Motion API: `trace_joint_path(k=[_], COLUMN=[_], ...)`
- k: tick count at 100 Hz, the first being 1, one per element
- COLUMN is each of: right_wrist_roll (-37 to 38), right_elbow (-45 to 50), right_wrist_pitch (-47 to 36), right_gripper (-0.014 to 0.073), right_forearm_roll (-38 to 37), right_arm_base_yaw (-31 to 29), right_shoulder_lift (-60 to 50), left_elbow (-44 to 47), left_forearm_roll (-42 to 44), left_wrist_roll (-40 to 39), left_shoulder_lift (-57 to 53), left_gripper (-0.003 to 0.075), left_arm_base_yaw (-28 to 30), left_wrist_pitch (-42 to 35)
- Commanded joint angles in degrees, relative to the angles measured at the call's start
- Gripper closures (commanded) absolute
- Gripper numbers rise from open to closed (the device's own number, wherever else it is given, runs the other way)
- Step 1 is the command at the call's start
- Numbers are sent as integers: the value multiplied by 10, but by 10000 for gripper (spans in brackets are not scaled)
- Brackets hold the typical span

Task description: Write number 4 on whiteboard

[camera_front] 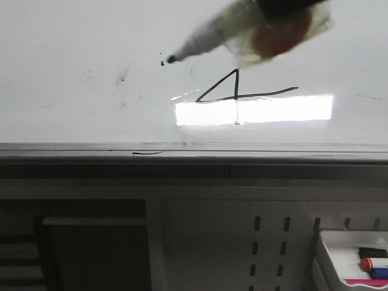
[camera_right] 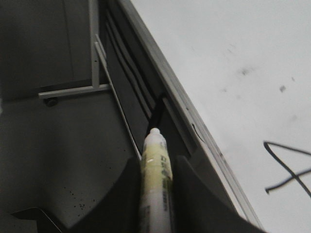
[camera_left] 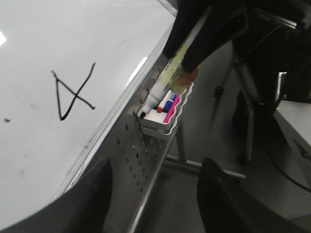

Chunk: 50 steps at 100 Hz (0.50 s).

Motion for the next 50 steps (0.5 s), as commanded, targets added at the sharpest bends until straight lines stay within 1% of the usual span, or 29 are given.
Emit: trace_joint_path(k=[1,18,36,50], right_wrist_roll=[-22,-22,-22,-22], right_elbow=[-42,-76,-102,-103], right_wrist_pitch=[-32,-33,-33,-31], right_gripper=[638,638,638,638], right_forearm_roll=[0,-8,-8,-8], right_arm_base_yaw=[30,70,84,84], right_shoulder_lift=[11,43,65,69], left_elbow=[-46,-102,-125,-125], left_forearm_roll=[-62,-73,-64,-63], left_wrist_roll=[49,74,83,83], left_shoulder_lift=[45,114,160,184], left_gripper=[353,353,353,353], left_arm_base_yaw=[1,-15,-53,-62], left_wrist_pitch=[10,63,61,60])
